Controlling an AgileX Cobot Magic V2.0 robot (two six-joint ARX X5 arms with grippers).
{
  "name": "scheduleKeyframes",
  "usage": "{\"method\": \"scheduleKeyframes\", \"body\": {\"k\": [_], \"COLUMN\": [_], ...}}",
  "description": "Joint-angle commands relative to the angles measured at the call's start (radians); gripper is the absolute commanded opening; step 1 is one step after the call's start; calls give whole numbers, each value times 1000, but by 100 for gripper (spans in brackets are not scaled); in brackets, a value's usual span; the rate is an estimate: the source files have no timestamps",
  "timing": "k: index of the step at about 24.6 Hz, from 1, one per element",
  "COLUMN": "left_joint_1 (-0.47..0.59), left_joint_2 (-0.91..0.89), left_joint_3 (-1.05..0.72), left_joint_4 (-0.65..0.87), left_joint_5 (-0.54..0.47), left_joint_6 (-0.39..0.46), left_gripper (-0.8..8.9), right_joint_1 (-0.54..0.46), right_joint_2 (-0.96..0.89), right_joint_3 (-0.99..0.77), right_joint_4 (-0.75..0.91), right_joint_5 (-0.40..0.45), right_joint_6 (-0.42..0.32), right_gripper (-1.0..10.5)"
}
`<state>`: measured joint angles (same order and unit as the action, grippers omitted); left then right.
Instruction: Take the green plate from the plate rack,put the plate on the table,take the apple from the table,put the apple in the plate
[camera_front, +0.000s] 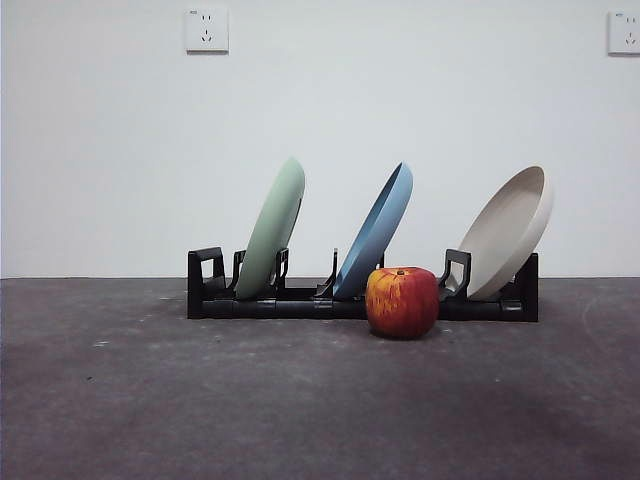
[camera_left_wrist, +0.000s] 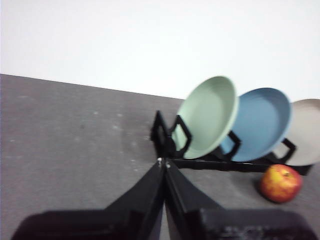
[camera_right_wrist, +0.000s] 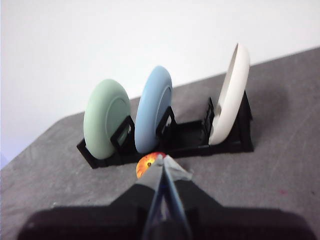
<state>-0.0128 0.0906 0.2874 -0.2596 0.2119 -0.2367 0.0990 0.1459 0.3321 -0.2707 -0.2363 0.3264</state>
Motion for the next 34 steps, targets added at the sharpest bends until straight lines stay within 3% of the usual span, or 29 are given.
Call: {"method": "scheduleKeyframes", "body": {"k": [1, 7, 15, 21, 28, 31, 33, 34], "left_joint_1": [2, 2, 1, 1, 0, 0, 0, 0], "left_joint_2": [56, 205, 364, 429, 435, 435, 435, 435], "left_joint_3": [72, 235, 404, 475, 482, 482, 482, 482], "left_joint_4": [-32, -143, -321, -492, -577, -577, -577, -577], "left_joint_5": [73, 224, 503, 594, 602, 603, 602, 602], "left_joint_6": [-2, 53, 151, 250, 294, 293, 289, 288], "left_gripper": [-8, -8, -8, -8, -7, 5, 122, 252], "right_joint_1": [1, 1, 3, 10, 10, 10, 10, 10], "right_joint_2": [76, 262, 475, 535, 541, 541, 541, 541], "right_joint_3": [108, 341, 562, 601, 601, 601, 601, 601], "right_joint_4": [-83, -342, -692, -843, -866, -866, -866, -866], "right_joint_5": [-22, -150, -369, -392, -391, -391, -390, -390], "right_joint_6": [-31, -194, -406, -499, -513, -469, -454, -452], "right_gripper": [-12, -12, -12, -12, 10, 40, 239, 369]}}
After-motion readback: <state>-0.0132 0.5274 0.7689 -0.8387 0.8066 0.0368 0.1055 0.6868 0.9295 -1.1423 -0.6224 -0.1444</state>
